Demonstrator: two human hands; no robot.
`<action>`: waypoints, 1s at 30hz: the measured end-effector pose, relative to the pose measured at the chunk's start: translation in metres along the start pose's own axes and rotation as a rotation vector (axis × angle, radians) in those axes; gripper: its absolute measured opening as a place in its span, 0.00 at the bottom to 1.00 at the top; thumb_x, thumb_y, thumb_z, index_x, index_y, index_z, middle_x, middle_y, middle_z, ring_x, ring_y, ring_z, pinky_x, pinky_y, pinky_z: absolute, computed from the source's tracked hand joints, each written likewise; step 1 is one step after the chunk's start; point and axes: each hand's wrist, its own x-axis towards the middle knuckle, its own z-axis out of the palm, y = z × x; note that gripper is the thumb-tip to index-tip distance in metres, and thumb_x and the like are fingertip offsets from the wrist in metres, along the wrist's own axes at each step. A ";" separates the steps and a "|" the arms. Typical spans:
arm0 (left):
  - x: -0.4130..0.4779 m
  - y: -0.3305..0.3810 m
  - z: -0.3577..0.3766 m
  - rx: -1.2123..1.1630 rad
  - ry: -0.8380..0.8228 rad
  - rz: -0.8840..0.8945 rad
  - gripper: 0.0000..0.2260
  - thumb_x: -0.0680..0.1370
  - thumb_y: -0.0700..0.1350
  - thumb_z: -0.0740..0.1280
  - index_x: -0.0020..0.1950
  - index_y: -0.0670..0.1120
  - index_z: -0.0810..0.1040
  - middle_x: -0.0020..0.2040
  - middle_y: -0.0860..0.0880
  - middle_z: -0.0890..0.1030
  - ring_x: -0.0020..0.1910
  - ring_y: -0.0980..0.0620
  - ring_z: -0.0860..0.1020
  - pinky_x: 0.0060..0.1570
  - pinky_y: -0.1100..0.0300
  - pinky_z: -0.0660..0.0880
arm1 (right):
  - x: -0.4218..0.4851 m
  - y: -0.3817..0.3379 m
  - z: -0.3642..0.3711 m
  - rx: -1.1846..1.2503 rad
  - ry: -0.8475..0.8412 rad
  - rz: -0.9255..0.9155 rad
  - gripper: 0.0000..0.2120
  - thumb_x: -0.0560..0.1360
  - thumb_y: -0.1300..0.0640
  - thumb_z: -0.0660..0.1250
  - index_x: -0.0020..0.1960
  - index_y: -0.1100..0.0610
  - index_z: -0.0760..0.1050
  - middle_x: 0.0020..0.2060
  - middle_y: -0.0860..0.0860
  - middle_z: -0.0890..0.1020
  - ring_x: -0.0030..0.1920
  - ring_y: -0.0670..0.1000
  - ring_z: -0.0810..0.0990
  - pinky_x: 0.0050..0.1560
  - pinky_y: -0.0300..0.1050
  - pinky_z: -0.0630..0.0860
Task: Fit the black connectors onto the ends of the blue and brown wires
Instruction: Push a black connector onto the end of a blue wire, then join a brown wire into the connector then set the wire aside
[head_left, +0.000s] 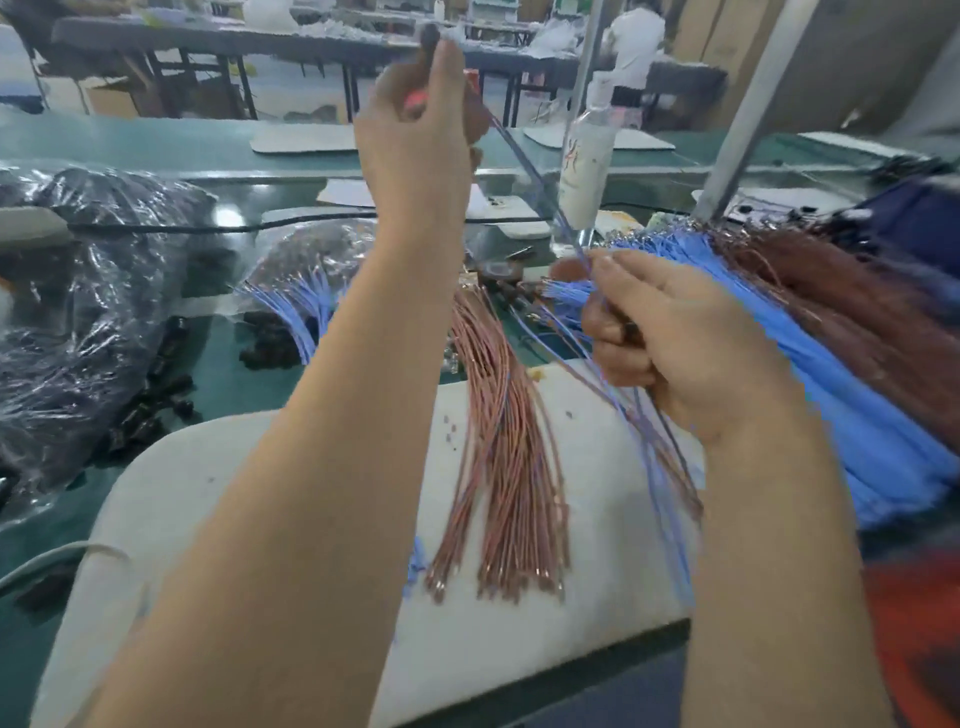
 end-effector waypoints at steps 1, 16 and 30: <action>0.000 -0.011 0.013 -0.012 0.010 -0.071 0.07 0.80 0.46 0.65 0.51 0.43 0.76 0.39 0.49 0.79 0.33 0.57 0.77 0.32 0.66 0.72 | -0.001 0.000 -0.014 -0.144 0.112 0.005 0.10 0.82 0.56 0.57 0.47 0.54 0.76 0.22 0.44 0.68 0.19 0.42 0.61 0.19 0.32 0.58; -0.048 -0.152 0.047 0.258 -0.211 -0.657 0.04 0.77 0.39 0.63 0.43 0.45 0.76 0.38 0.47 0.75 0.42 0.48 0.72 0.44 0.57 0.71 | 0.049 0.098 -0.037 -0.990 0.519 0.350 0.09 0.77 0.56 0.64 0.56 0.56 0.76 0.56 0.57 0.78 0.57 0.60 0.75 0.51 0.47 0.72; 0.007 -0.043 -0.098 0.097 0.152 -0.269 0.07 0.78 0.37 0.62 0.43 0.47 0.74 0.38 0.51 0.77 0.36 0.54 0.74 0.35 0.64 0.71 | 0.077 0.051 0.129 -0.699 0.193 -0.149 0.08 0.76 0.58 0.65 0.52 0.59 0.79 0.48 0.56 0.83 0.51 0.56 0.79 0.55 0.50 0.74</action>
